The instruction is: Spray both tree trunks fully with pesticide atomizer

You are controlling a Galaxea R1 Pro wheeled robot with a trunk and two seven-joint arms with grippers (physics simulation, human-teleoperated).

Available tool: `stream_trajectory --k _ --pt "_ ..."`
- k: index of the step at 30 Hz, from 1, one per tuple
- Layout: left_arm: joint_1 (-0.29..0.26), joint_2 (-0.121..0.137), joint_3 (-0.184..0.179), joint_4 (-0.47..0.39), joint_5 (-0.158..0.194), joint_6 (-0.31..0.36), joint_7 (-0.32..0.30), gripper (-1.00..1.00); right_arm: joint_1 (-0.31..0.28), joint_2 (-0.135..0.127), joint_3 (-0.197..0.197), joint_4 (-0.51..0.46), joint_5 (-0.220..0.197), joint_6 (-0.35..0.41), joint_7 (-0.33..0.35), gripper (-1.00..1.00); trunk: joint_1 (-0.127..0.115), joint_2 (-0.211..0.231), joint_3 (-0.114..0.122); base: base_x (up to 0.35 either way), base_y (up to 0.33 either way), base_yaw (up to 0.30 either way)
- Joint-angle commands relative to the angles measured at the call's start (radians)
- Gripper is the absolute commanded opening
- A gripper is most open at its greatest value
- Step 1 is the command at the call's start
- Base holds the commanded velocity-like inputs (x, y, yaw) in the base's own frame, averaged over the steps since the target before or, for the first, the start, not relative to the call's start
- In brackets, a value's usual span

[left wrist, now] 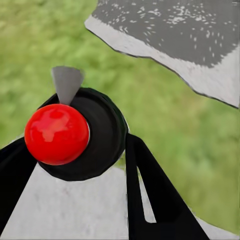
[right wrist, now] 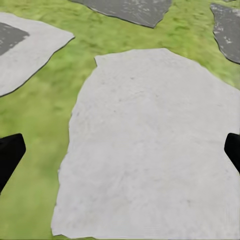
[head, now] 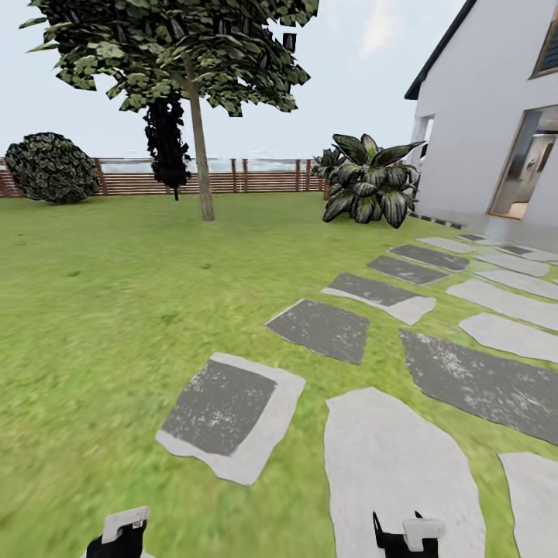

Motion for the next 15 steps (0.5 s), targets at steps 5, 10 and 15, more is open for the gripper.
stream_trajectory --k 5,10,15 --pt "-0.001 -0.001 0.008 0.001 -0.002 -0.003 -0.007 -1.00 -0.001 0.001 -0.005 0.001 0.011 -0.003 -0.004 1.00 0.000 0.000 -0.001 0.339 0.000 0.000" --pt "-0.001 -0.001 0.008 0.000 -0.002 -0.003 -0.007 -1.00 -0.001 0.001 -0.005 0.002 0.011 -0.003 -0.004 1.00 0.000 0.000 -0.001 0.339 0.000 0.000" --pt "-0.001 -0.001 0.008 0.000 -0.002 -0.003 -0.007 -1.00 -0.001 0.001 -0.005 0.001 0.011 -0.003 -0.004 1.00 0.000 0.000 -0.001 0.339 0.000 0.001"
